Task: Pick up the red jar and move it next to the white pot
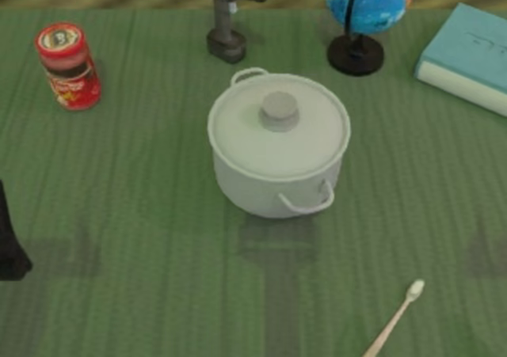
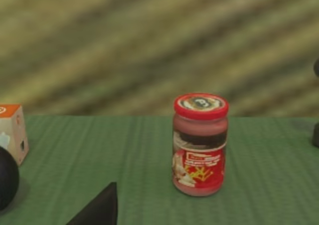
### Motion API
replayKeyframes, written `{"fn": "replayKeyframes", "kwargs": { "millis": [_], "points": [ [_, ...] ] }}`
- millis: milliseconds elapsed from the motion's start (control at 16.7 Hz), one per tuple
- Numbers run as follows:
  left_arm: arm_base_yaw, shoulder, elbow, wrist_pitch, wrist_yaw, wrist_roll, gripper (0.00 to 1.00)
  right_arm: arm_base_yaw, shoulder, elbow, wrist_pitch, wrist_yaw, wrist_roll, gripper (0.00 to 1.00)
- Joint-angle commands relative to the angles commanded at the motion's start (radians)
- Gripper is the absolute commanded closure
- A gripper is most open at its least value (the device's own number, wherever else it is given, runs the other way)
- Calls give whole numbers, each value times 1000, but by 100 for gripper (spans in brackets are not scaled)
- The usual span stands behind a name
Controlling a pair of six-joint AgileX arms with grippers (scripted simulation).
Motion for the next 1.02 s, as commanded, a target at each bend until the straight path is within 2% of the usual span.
{"fn": "replayKeyframes", "kwargs": {
  "millis": [240, 480, 720, 1020],
  "points": [
    [-3, 25, 17, -21, 7, 3, 0, 0, 0, 0, 0, 0, 0, 0],
    [-15, 192, 139, -152, 43, 29, 0, 0, 0, 0, 0, 0, 0, 0],
    [-26, 464, 381, -345, 90, 80, 0, 0, 0, 0, 0, 0, 0, 0],
    [-32, 879, 837, -580, 147, 177, 0, 0, 0, 0, 0, 0, 0, 0]
  ]
}}
